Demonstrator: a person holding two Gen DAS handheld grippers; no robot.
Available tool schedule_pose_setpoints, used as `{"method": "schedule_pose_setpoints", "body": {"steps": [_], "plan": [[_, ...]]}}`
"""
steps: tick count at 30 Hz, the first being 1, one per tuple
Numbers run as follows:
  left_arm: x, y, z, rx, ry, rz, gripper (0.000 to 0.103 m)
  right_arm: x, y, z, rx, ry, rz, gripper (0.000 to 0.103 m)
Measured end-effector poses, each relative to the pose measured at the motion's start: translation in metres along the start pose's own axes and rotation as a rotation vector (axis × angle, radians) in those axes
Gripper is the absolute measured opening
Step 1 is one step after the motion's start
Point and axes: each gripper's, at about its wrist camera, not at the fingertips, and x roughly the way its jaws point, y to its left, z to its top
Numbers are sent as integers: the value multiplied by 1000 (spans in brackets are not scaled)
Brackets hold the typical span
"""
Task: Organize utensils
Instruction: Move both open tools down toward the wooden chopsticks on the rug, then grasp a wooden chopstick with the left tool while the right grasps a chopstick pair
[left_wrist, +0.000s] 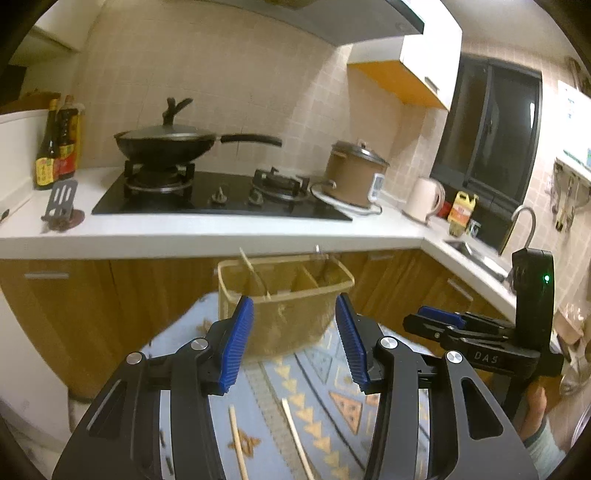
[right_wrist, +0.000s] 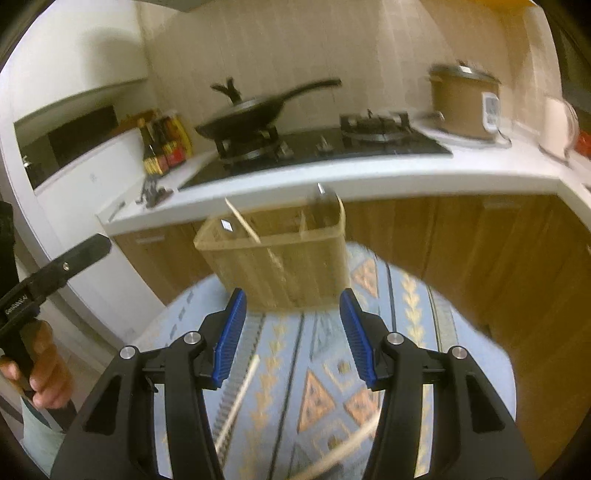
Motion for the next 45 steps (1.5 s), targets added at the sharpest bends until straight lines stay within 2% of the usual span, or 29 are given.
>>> {"method": "schedule_pose_setpoints", "body": {"steps": [5,11,17,21,28,35,37,45], "plan": [[5,-3,-30,-1,75,0,45,2,-19,-39,39,95,-57,49],[24,5,-66,-59,196,-11,44,13,-46,-81,143,210,-74,49],[60,-1,-101,-28,382,29,42,20,-43,-101,130,279,-94,49],[80,-4,-119,-17,459,26,40,27,-45,-110,148,316,-120,49],[106,-7,-137,2,524,44,37,38,-69,-113,261,375,-100,49],[121,-10,-143,27,549,92,36,52,-68,-111,257,410,-147,48],[124,-12,-143,40,551,102,36,56,-67,-109,255,413,-157,41],[134,-17,-149,55,564,130,34,65,-55,-107,176,399,-251,37]]}}
